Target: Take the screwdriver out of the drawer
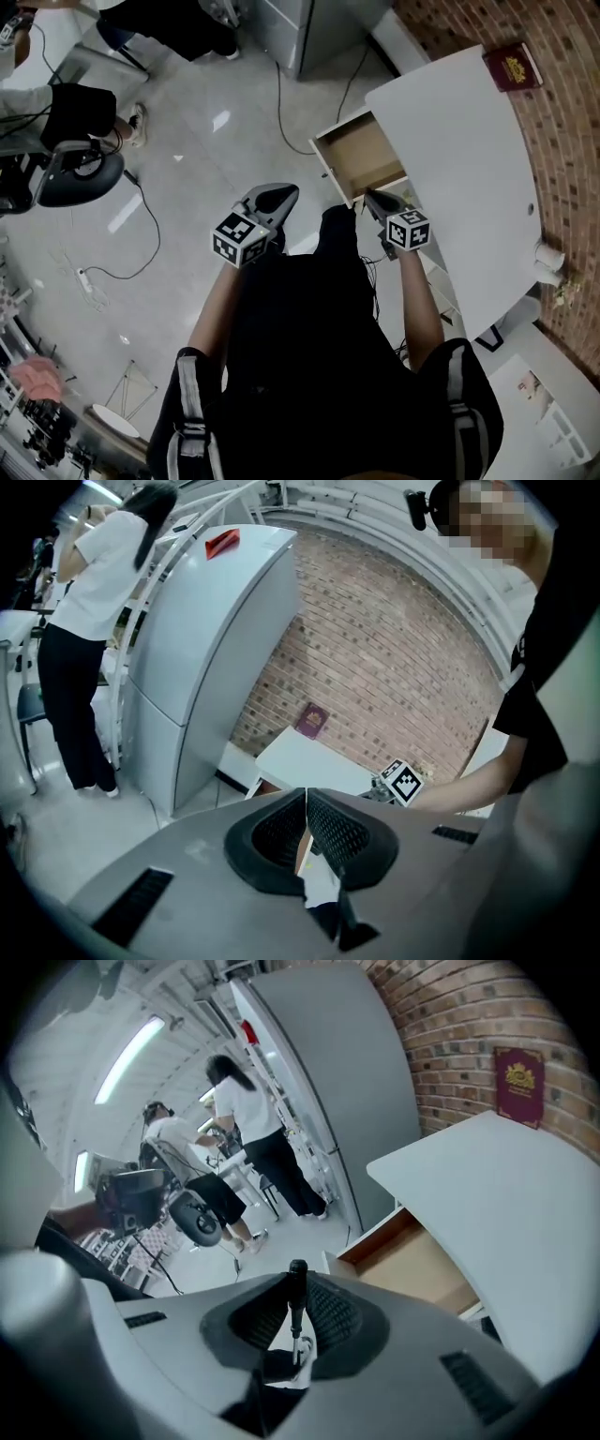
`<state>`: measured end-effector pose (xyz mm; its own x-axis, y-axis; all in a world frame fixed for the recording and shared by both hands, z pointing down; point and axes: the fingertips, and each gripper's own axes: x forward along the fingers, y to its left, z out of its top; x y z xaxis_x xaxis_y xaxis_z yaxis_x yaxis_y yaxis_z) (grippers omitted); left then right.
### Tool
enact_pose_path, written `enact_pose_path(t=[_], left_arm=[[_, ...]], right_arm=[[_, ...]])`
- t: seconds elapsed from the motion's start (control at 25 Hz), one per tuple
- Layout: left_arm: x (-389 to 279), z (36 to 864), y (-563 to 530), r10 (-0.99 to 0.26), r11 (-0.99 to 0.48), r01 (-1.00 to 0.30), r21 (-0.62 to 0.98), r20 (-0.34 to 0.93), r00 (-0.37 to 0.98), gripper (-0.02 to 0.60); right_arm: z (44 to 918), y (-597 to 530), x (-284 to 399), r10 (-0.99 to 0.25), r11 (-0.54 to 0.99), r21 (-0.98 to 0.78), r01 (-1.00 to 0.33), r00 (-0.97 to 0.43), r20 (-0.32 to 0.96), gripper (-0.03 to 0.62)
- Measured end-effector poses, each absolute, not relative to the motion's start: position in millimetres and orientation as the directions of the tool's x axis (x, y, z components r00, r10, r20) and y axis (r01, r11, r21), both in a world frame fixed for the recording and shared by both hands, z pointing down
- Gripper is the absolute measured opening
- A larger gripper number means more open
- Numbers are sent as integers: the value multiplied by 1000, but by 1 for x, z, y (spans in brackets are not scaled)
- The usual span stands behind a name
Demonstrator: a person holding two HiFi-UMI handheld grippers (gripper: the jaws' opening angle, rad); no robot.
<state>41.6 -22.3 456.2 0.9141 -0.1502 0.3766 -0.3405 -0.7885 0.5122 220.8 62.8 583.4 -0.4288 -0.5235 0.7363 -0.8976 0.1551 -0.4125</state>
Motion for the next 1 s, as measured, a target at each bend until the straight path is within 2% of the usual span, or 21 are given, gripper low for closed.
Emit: enact_pose_path(t=[0.24, 0.48, 0.76, 1.0], left_arm=[[63, 435, -8, -56, -840, -230, 492, 343, 938, 18], [72, 407, -4, -14, -883, -163, 439, 324, 946, 18], [55, 397, -7, 10, -907, -127, 402, 322, 947, 18], [49, 401, -3, 6, -908, -127, 399, 317, 948, 18]], right_arm=[[545, 74, 210, -614, 149, -436, -888, -428, 663, 114], [495, 68, 207, -718, 149, -419, -895, -390, 577, 114], [481, 66, 194, -778, 140, -408, -902, -355, 518, 114], [482, 78, 189, -789, 132, -391, -911, -335, 515, 114]])
